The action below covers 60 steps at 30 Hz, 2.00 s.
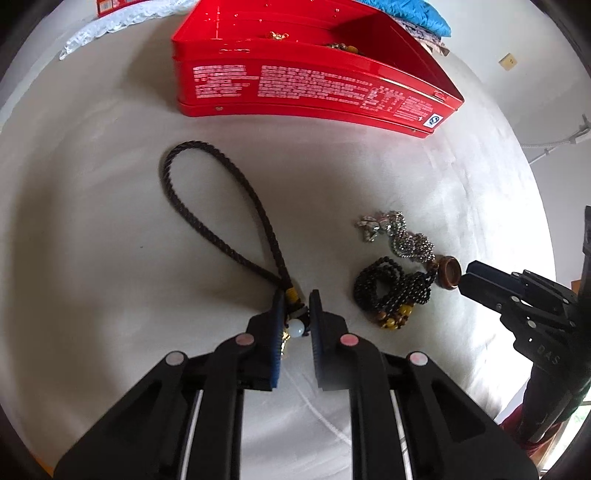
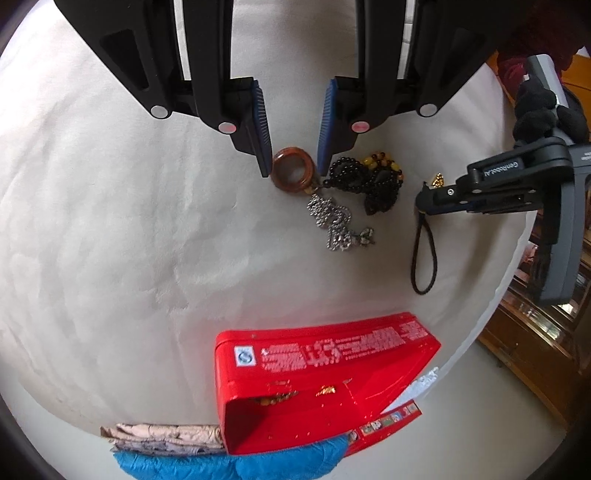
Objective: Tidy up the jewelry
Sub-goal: 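Grasp the brown wooden ring with the right tool while the left tool holds the cord, then carry the cord and wooden ring into the red tin box and open both tools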
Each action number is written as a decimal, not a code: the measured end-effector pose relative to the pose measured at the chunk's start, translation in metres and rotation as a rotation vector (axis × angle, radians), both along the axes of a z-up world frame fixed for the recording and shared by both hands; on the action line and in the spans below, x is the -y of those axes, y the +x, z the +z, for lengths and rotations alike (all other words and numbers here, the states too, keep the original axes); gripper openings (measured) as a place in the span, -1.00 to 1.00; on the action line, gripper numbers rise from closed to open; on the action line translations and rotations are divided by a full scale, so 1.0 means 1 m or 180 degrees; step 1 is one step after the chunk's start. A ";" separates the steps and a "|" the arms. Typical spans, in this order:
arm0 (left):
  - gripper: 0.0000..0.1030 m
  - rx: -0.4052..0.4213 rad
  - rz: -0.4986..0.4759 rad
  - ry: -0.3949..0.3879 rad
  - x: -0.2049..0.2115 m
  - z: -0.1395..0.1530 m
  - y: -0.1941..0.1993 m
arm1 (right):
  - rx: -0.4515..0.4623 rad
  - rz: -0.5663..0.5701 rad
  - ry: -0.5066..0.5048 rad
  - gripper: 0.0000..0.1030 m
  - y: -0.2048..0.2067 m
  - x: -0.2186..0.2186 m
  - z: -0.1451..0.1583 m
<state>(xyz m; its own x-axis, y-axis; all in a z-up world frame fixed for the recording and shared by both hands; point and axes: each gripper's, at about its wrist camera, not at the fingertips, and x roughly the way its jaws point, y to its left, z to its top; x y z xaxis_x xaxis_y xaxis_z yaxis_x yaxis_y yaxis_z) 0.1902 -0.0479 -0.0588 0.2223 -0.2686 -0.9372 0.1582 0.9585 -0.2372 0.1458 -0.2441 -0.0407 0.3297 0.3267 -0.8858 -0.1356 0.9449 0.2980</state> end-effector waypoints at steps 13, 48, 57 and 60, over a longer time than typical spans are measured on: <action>-0.77 0.0025 -0.0052 -0.0098 -0.018 0.000 0.000 | -0.0106 0.0036 -0.0233 -0.41 0.008 -0.016 -0.014; -0.78 0.0636 -0.0115 -0.0438 -0.028 0.077 -0.026 | 0.0436 -0.0098 -0.0099 -0.44 0.004 -0.010 0.059; -0.78 0.0920 -0.0075 -0.0434 -0.028 0.113 -0.008 | 0.0597 -0.0120 -0.0037 -0.44 0.027 -0.017 0.083; -0.78 0.1024 -0.0038 -0.0467 -0.025 0.125 0.006 | 0.0668 -0.0166 0.0014 -0.44 0.042 -0.017 0.093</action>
